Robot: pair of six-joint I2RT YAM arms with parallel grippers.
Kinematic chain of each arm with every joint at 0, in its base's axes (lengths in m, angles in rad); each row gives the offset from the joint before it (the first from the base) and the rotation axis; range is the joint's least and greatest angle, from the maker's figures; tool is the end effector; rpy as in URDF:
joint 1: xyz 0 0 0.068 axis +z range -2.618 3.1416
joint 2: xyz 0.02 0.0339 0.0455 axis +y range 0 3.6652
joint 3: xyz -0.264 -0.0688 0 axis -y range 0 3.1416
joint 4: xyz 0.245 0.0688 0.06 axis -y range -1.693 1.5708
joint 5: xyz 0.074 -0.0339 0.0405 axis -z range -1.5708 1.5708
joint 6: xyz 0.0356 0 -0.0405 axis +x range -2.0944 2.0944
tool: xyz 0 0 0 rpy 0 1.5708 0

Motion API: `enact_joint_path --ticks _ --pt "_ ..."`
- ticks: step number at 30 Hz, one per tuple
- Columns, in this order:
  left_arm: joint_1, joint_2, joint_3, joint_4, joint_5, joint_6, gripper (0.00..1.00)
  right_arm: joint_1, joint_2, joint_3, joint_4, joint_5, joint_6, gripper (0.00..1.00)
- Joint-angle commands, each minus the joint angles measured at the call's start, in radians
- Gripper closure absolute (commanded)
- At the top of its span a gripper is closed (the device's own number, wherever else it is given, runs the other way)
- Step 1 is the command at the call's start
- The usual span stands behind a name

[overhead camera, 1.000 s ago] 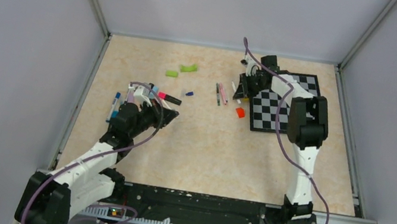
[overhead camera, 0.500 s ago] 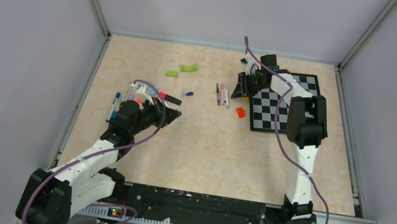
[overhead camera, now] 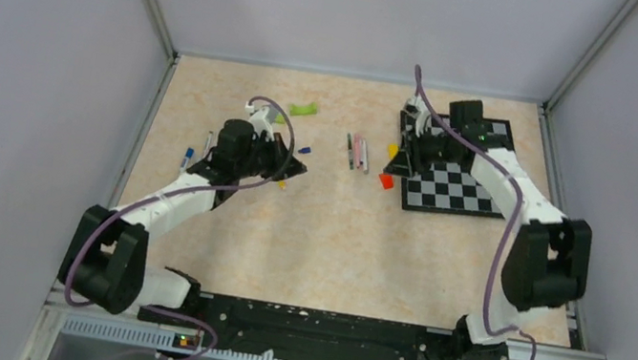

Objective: Open the pen caps
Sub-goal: Place the pen at the center of the board, then place the pen cap at the center of the board.

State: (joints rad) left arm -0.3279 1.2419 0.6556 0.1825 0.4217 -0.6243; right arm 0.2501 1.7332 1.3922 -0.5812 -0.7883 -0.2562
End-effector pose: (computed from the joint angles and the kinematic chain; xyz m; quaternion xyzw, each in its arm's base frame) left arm 0.2509 -0.1007 0.2359 -0.0065 0.8241 -0.4022 0.3988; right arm 0.3556 0.1169 0.2697 -0.3377 0.8167 0.3631 0.2953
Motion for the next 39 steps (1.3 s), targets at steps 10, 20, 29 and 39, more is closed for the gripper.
enact_joint_path --ticks 10,20,29,39 --pt "-0.083 0.622 0.689 -0.525 -0.243 0.236 0.94 -0.067 -0.653 -0.624 0.343 -0.111 -0.028 0.52" --pt "-0.113 0.882 0.983 -0.64 -0.411 0.335 0.81 -0.154 -0.669 -0.691 0.401 -0.181 0.017 0.52" --pt "-0.115 0.871 1.042 -0.679 -0.412 0.345 0.52 -0.187 -0.672 -0.696 0.393 -0.203 0.003 0.52" --pt "-0.12 0.454 0.743 -0.537 -0.381 0.372 0.54 -0.229 -0.685 -0.719 0.369 -0.259 -0.07 0.52"
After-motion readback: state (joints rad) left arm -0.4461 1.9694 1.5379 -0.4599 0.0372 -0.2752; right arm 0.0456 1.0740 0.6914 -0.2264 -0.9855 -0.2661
